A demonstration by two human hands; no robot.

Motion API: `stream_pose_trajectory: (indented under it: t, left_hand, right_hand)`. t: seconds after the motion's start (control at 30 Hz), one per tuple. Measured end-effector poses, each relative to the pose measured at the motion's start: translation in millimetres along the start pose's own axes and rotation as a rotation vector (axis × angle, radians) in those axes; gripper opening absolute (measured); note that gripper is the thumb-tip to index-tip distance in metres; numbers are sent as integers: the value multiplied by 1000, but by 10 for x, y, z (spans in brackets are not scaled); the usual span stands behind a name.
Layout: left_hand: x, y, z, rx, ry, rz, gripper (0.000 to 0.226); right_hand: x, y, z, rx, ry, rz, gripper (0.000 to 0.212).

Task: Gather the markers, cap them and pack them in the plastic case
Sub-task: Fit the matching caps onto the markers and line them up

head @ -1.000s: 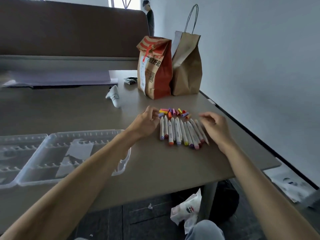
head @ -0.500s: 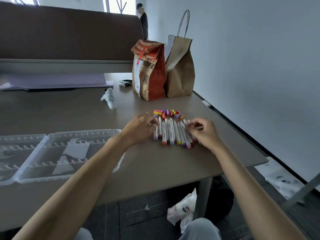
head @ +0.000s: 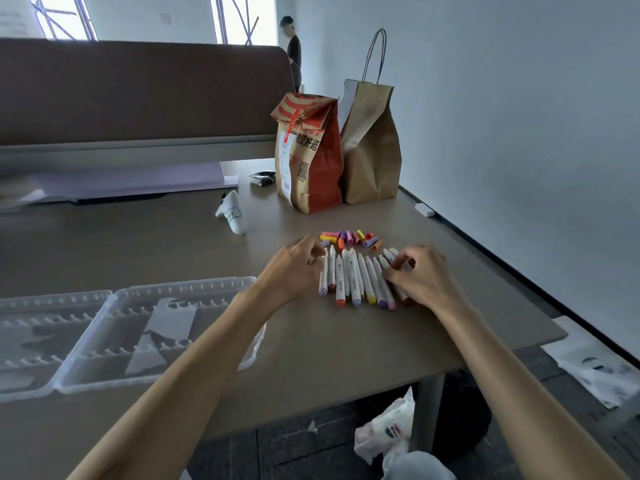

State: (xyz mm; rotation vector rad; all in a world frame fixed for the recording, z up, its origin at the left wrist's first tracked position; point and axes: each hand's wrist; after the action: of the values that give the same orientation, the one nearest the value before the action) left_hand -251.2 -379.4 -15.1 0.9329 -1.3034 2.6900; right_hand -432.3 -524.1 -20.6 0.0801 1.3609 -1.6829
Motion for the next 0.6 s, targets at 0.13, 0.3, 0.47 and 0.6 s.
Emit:
stream_pose_trajectory:
  t: [0.13, 0.3, 0.47, 0.6]
  left_hand:
    - [179, -73, 227, -33, 28, 66, 22]
    - [420, 225, 737, -198, 62, 163, 22]
    - [566, 527, 1097, -327, 20, 281, 23]
    - [631, 692, 1292, -405, 4, 397, 19]
  right_hand:
    - [-17, 0, 21, 9, 2, 2, 13]
    - [56, -13, 57, 121, 143, 276, 24]
    - [115, -117, 111, 140, 392, 696, 39]
    - [157, -177, 117, 98, 449, 827, 45]
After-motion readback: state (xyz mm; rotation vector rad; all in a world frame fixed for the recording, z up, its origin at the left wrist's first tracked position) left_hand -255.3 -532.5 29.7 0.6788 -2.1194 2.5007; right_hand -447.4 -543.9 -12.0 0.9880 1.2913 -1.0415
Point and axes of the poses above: each hand's wrist, its own z-axis towards the middle knuckle, its own y-axis out of the palm, x = y × z, and after that the axes turned 11 degrees about x, right-handed
